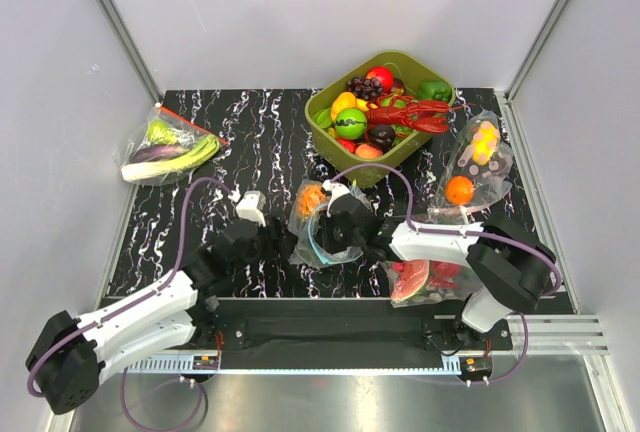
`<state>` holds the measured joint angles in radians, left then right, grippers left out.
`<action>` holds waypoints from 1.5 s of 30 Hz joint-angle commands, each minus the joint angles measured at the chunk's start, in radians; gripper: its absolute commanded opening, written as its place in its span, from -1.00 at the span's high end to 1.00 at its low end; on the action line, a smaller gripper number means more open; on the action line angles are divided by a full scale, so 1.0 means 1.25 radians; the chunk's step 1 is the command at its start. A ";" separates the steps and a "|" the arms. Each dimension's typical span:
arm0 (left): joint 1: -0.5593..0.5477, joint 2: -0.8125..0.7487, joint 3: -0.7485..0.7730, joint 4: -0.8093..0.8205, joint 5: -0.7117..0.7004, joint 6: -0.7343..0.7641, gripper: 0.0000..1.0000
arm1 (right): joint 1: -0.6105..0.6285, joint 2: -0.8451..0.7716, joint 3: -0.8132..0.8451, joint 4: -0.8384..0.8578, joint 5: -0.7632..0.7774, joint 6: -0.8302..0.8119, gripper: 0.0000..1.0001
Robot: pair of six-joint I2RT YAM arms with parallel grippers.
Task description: Open the zip-top bag and remove the fake food
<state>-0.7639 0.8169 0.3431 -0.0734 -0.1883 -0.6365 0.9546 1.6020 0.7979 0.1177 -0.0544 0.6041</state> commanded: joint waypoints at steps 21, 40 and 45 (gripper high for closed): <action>0.002 -0.084 -0.131 0.189 0.165 0.018 -0.70 | -0.130 -0.084 -0.044 0.134 -0.185 0.112 1.00; 0.004 -0.026 -0.110 0.210 0.109 0.054 0.82 | -0.162 -0.159 -0.038 0.063 -0.239 0.096 1.00; 0.006 -0.055 -0.094 0.150 0.048 0.056 1.00 | -0.172 -0.171 -0.016 0.009 -0.247 0.069 1.00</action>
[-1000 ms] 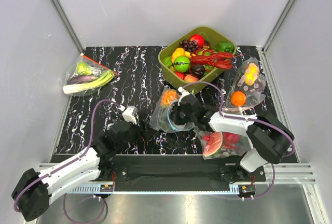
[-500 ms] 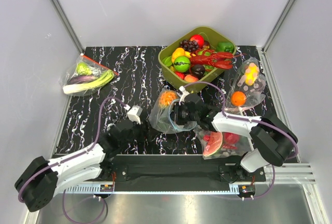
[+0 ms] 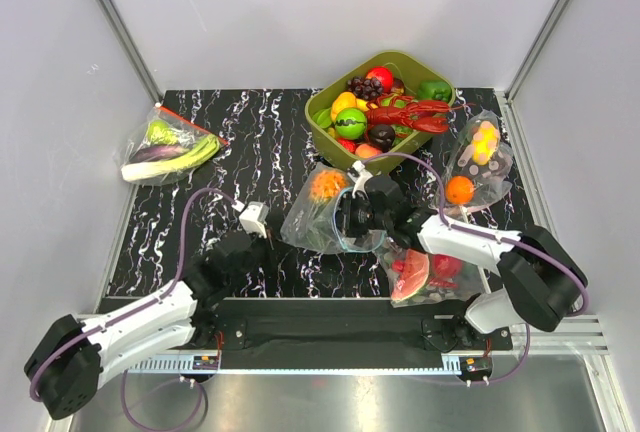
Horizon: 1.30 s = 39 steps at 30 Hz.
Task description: Open the zip-top bag and remove the fake food
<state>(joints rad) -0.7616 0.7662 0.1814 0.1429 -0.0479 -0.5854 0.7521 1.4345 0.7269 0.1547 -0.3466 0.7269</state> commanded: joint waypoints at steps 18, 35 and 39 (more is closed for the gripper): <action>0.248 0.156 0.143 -0.026 -0.070 0.025 1.00 | -0.052 -0.171 0.098 -0.232 -0.075 -0.103 1.00; 0.282 0.257 0.227 -0.017 -0.233 0.096 1.00 | -0.068 -0.323 0.073 -0.312 -0.032 -0.075 1.00; 0.285 0.283 0.249 -0.008 -0.239 0.101 1.00 | -0.067 -0.311 0.058 -0.316 -0.094 -0.069 1.00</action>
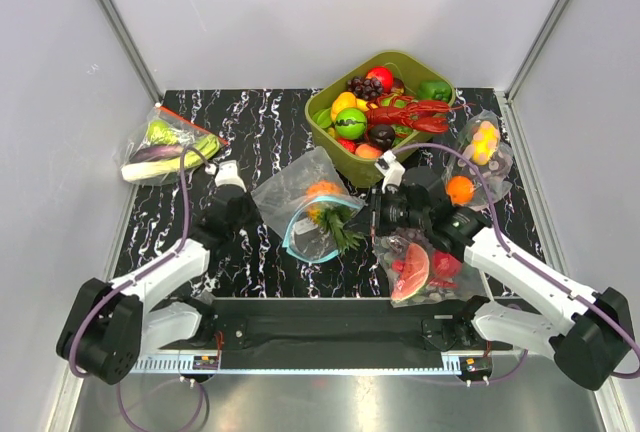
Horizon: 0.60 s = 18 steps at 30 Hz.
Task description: Open the zip-top bag and remove the fake food
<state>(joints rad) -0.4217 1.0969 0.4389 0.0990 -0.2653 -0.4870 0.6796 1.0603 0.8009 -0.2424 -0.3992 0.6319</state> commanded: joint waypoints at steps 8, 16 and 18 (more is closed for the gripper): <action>0.035 0.116 0.163 0.017 -0.058 0.043 1.00 | -0.009 0.018 0.030 -0.036 -0.247 -0.048 1.00; 0.039 0.232 0.275 -0.010 -0.042 0.066 1.00 | -0.009 0.003 0.060 0.070 -0.473 -0.040 1.00; 0.043 0.256 0.292 -0.020 -0.037 0.070 1.00 | -0.009 -0.001 0.070 0.081 -0.501 -0.042 1.00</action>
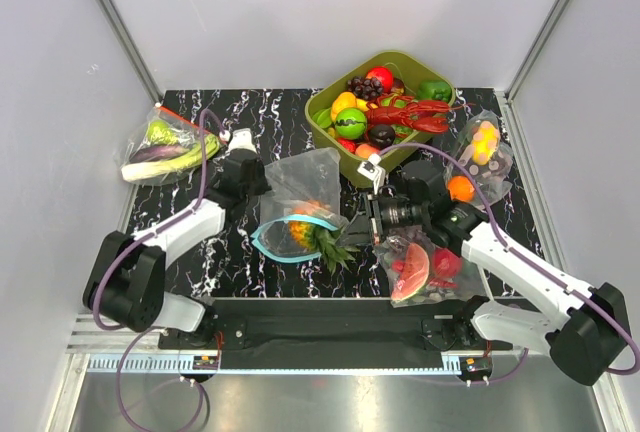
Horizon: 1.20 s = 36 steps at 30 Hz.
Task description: Open the zip-top bag and remove the fake food
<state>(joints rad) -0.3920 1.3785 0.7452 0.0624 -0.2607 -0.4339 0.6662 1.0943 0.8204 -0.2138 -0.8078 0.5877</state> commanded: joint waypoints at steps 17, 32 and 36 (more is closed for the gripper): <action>0.024 -0.039 0.013 -0.040 0.104 -0.015 0.34 | 0.003 0.144 0.071 0.085 -0.188 -0.067 1.00; -0.053 -0.215 0.075 -0.160 0.069 -0.022 -0.85 | 0.003 0.235 0.032 0.107 -0.167 -0.097 1.00; -0.124 -0.103 0.161 -0.213 0.158 0.006 -0.86 | 0.003 0.246 0.021 0.107 -0.153 -0.104 1.00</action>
<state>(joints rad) -0.4938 1.1641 0.8543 -0.1600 -0.1799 -0.4622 0.6655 1.3930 0.8497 -0.1238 -1.0035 0.4835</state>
